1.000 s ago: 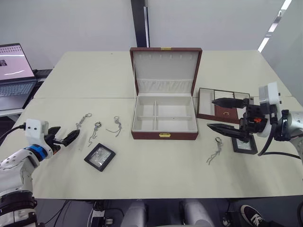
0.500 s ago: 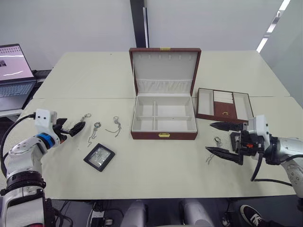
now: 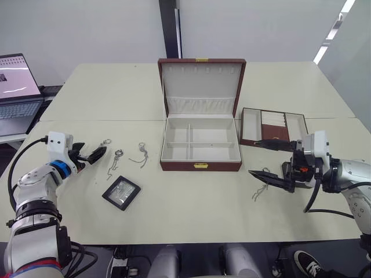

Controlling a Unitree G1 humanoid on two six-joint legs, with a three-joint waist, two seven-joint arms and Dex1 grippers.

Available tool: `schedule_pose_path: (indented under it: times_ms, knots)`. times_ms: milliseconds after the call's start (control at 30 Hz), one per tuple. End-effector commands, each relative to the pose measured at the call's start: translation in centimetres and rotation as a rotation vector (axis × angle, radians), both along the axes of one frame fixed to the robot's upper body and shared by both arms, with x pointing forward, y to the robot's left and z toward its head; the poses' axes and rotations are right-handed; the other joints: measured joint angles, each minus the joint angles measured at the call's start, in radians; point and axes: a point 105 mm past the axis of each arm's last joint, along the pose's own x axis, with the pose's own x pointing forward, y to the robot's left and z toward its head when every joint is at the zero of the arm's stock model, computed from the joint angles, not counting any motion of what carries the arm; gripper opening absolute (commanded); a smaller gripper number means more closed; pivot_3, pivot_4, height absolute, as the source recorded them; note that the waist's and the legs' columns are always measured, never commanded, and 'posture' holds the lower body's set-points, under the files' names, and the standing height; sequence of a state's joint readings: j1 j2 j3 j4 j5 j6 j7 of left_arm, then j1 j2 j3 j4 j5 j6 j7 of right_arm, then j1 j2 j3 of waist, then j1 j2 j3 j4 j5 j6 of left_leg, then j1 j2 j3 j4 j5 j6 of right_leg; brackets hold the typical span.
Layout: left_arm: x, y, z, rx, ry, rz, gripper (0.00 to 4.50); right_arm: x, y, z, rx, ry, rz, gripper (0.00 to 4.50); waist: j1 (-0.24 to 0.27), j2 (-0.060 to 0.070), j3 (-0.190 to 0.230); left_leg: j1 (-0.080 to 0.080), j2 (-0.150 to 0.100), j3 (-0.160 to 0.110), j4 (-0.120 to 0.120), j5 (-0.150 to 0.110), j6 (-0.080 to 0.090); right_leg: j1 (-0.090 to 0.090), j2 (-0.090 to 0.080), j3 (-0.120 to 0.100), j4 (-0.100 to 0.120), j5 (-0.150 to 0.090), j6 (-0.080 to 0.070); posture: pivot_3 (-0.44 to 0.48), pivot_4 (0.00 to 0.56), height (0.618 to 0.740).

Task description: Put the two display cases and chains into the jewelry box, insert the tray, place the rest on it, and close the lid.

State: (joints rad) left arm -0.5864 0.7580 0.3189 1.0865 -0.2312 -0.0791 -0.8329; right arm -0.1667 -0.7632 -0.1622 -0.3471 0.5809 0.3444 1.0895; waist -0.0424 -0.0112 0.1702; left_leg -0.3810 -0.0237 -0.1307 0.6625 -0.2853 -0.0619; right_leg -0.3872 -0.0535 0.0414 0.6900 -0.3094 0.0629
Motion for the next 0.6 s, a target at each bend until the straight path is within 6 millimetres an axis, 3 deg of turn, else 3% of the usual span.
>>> schedule_pose_path:
  times_ms: [33, 233, 600]
  knots:
    - [0.4, 0.1, 0.7, 0.033, -0.027, 0.008, 4.5, -0.1, 0.0, 0.8, 0.006, -0.023, 0.007, 4.47, 0.001, 0.0, 0.0, 0.0, 0.0, 0.0, 0.0, 0.0, 0.0, 0.0, 0.0, 0.0, 0.0, 0.0, 0.0, 0.0, 0.15, 0.74]
    - [0.1, -0.1, -0.9, 0.067, 0.044, -0.009, 4.5, 0.1, 0.1, 1.1, 0.003, -0.03, 0.005, 4.47, 0.001, 0.0, 0.0, 0.0, -0.001, 0.0, 0.0, 0.0, 0.0, 0.0, 0.0, 0.0, 0.0, 0.0, 0.0, 0.0, 0.15, 0.74]
    - [0.4, -1.4, -2.0, 0.048, 0.078, -0.059, 4.5, 0.1, 0.3, 1.0, 0.008, -0.018, 0.008, 4.47, 0.002, 0.0, 0.0, 0.0, -0.001, 0.0, 0.0, 0.0, 0.0, 0.0, 0.0, 0.0, 0.0, 0.0, 0.0, 0.0, 0.15, 0.74]
